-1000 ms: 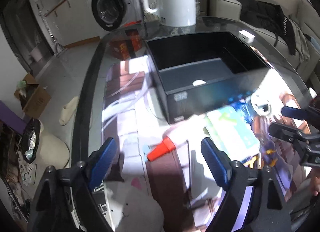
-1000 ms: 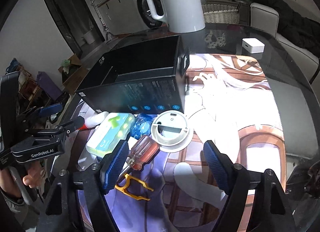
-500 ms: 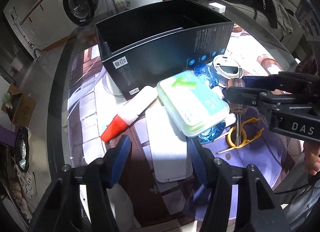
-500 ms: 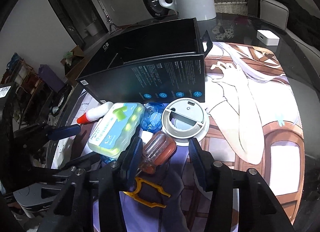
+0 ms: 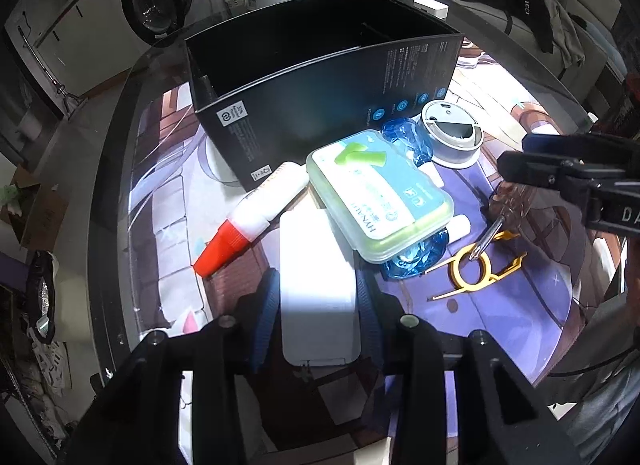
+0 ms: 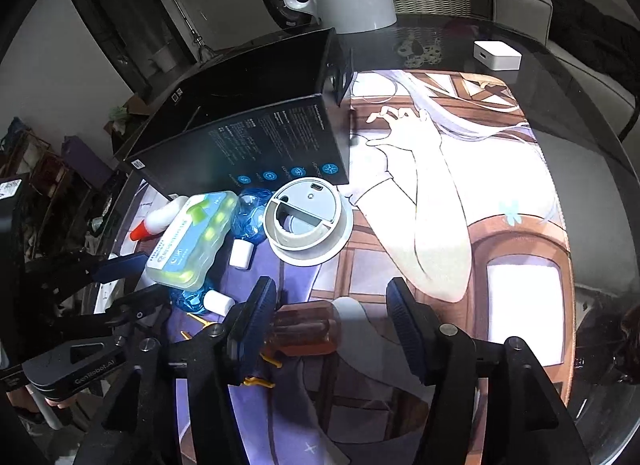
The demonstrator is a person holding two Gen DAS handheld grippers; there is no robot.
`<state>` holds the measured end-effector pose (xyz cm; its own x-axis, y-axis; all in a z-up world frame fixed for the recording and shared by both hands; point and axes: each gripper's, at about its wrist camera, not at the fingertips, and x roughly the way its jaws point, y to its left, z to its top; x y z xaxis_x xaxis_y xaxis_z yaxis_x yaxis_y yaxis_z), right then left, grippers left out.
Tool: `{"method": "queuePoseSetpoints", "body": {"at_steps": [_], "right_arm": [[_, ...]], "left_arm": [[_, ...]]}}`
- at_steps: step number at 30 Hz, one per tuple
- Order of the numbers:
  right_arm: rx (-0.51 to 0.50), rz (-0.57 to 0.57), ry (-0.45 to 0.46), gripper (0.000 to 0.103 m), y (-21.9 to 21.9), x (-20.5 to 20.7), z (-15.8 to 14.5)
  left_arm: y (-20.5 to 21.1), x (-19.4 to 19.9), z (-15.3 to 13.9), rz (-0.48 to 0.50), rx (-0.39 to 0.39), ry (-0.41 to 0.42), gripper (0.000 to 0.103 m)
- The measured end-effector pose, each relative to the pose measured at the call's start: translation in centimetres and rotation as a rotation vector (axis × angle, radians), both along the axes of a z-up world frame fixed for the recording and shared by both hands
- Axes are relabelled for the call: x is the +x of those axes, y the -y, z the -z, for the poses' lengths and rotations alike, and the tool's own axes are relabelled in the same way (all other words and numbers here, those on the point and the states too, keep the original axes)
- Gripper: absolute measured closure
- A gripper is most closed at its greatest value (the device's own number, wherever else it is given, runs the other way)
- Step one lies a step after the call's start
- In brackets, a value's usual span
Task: Organize rigid objects
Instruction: 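Grasp the white block with left tool while right tool grasps the red screwdriver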
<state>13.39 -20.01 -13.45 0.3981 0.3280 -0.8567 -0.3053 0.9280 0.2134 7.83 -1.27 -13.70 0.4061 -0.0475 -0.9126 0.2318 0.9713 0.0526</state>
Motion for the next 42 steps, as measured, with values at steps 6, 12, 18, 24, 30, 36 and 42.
{"method": "queuePoseSetpoints", "body": {"at_steps": [6, 12, 18, 24, 30, 36, 42], "right_arm": [[0.003, 0.004, 0.003, 0.044, 0.3, 0.2, -1.2], [0.140, 0.084, -0.155, 0.043, 1.4, -0.8, 0.7], [0.153, 0.079, -0.185, 0.044, 0.5, -2.0, 0.9], [0.055, 0.021, -0.103, 0.051, -2.8, -1.2, 0.9], [-0.142, -0.182, 0.054, 0.056, -6.7, -1.0, 0.9], [-0.162, -0.198, 0.017, 0.056, -7.0, -1.1, 1.4], [-0.161, -0.166, 0.004, 0.056, -4.9, -1.2, 1.4]], "left_arm": [[-0.5, -0.6, -0.1, 0.004, 0.005, 0.010, 0.065], [-0.1, -0.4, -0.1, 0.000, 0.016, 0.011, 0.064], [-0.2, -0.5, -0.1, 0.001, 0.014, 0.012, 0.064], [0.1, -0.4, -0.1, 0.001, 0.021, 0.014, 0.064], [-0.2, -0.4, -0.1, -0.008, 0.008, 0.011, 0.064], [-0.3, -0.5, -0.1, -0.010, 0.003, 0.008, 0.064], [-0.4, -0.5, -0.1, -0.011, -0.004, 0.003, 0.064]]}}
